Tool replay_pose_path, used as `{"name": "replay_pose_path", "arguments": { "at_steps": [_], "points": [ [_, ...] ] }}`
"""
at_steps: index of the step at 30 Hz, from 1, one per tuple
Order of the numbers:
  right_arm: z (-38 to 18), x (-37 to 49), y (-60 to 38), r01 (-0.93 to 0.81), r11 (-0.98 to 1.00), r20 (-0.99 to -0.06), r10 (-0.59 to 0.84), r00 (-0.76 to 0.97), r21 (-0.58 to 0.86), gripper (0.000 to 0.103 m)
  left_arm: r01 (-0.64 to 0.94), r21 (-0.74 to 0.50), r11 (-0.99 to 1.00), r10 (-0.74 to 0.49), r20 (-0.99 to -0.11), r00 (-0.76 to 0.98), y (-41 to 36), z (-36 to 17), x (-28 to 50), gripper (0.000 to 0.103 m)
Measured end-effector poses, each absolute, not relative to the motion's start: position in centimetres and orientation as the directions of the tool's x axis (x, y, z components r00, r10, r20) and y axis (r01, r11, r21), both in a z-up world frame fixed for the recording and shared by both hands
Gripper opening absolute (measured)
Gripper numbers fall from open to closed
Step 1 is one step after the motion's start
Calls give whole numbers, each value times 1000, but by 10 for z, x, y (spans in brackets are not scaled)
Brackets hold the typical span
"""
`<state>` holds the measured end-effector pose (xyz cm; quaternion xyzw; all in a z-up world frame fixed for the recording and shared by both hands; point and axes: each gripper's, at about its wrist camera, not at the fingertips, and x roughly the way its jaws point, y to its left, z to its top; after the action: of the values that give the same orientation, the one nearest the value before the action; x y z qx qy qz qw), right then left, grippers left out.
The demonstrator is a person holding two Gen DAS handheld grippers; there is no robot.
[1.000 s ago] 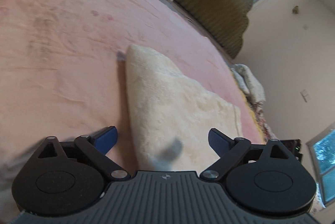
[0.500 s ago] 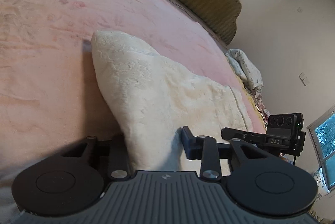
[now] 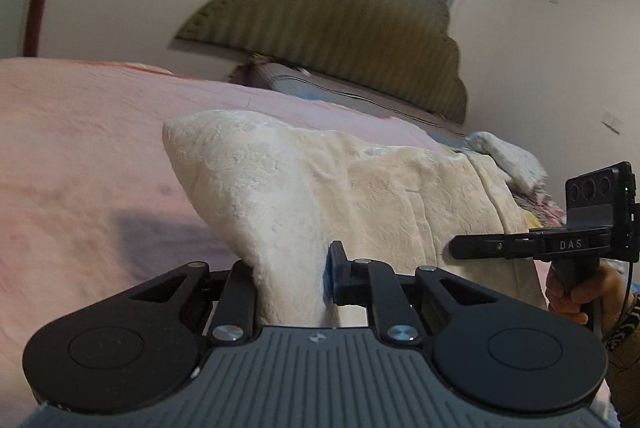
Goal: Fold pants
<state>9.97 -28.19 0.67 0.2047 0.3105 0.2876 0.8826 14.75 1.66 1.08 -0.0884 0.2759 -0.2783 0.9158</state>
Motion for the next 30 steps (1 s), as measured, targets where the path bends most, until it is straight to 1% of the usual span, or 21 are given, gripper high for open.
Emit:
{"name": "replay_pose_path", "arguments": {
  "at_steps": [3,5,8,9,10,11,12,13,14,16,18,20,22,24,25,27,28,29,30],
  "points": [
    [8,140,-266,-413,760,-436,635,638,501,29,430,-232,872,-488,-469,737,26,20,169,17],
    [3,171,-256,-414,754,-437,641,631,510,29,393,-201,897,-440,-488,754,32,21,186,18],
    [-14,210,-247,-378,754,-461,638,617,538,30,335,-225,915,-403,-546,734,44,7,210,20],
    [-23,221,-245,-352,755,-479,634,607,554,32,311,-239,920,-392,-579,715,46,-2,219,20],
    [-30,228,-244,-325,758,-499,628,598,565,34,291,-249,924,-383,-605,698,49,-11,226,23],
    [-39,235,-243,-289,773,-529,608,592,565,40,273,-257,927,-375,-615,694,52,-18,229,32],
    [-47,240,-241,-249,794,-566,580,587,555,47,263,-267,927,-374,-615,694,57,-23,230,36],
    [-54,239,-243,-236,795,-569,575,588,559,47,251,-279,927,-373,-615,694,62,-25,231,43],
    [-57,235,-248,-232,781,-552,585,594,579,47,241,-291,926,-374,-615,694,67,-24,232,52],
    [-60,225,-261,-215,769,-537,588,605,601,49,199,-278,940,-334,-622,708,76,-20,229,65],
    [-60,210,-276,-193,766,-532,581,616,613,54,157,-236,959,-271,-603,750,87,-12,216,67],
    [-55,192,-291,-162,780,-535,549,642,605,56,124,-192,974,-213,-567,796,93,-1,197,66],
    [-41,169,-295,-134,826,-537,469,701,547,56,114,-153,982,-178,-526,832,93,12,175,66],
    [-21,143,-289,-155,874,-503,401,766,461,57,115,-143,983,-173,-509,843,86,20,159,66],
    [-14,134,-284,-189,877,-476,408,779,442,56,111,-149,983,-172,-510,843,81,21,150,66],
    [-4,119,-268,-277,862,-425,460,779,425,56,133,-179,975,-208,-518,830,73,20,139,66],
    [-3,117,-258,-318,849,-419,494,762,422,56,162,-192,968,-241,-530,813,68,16,135,67],
    [-6,116,-249,-346,840,-432,519,738,418,57,184,-180,966,-254,-555,792,60,10,137,67],
    [-10,122,-239,-344,845,-466,517,718,409,58,193,-142,971,-239,-585,775,53,4,138,68]
  ]
}}
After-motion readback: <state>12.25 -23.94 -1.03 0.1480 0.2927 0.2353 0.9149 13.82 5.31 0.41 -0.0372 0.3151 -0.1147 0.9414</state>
